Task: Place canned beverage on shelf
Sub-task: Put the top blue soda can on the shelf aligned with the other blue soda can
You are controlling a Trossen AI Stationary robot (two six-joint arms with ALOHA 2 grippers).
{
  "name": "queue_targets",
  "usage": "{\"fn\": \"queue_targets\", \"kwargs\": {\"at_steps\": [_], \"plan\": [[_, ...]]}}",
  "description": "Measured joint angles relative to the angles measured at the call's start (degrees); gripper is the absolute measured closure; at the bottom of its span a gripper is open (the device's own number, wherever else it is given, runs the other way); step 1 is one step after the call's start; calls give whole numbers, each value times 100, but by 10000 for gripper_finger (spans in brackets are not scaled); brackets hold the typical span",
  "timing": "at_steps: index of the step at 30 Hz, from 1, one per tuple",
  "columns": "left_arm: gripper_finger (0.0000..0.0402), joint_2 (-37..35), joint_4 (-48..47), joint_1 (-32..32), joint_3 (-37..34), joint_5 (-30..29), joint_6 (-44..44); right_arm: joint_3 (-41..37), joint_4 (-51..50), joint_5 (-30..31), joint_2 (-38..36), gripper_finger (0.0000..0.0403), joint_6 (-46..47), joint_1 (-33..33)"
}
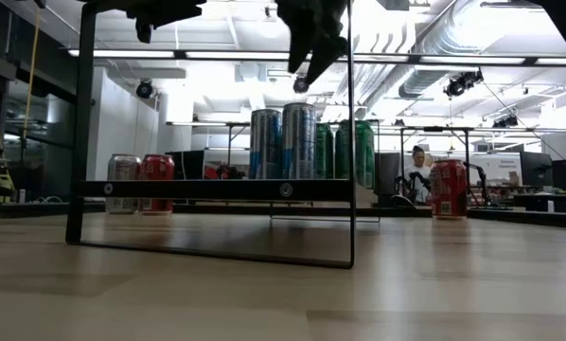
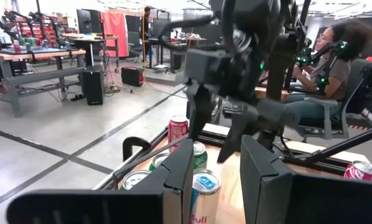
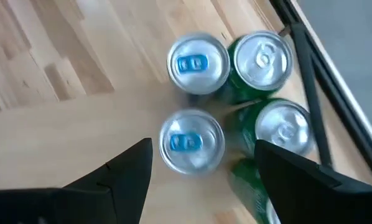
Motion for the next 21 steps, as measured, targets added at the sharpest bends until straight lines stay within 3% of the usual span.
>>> {"fn": "queue_targets", "kwargs": {"at_steps": [5, 9, 16, 21], "plan": [[341, 0, -200, 0, 0, 0, -10, 6, -633, 4, -46, 149, -332, 230], [341, -6, -361, -2, 0, 0, -238, -476, -558, 165, -414, 190, -437, 484], [341, -28, -334, -2, 0, 0, -304, -2343, 282, 196, -1891, 290, -10, 612], [341, -33, -328, -4, 0, 2, -374, -4008, 1846, -178, -3173, 359, 777, 622]]}}
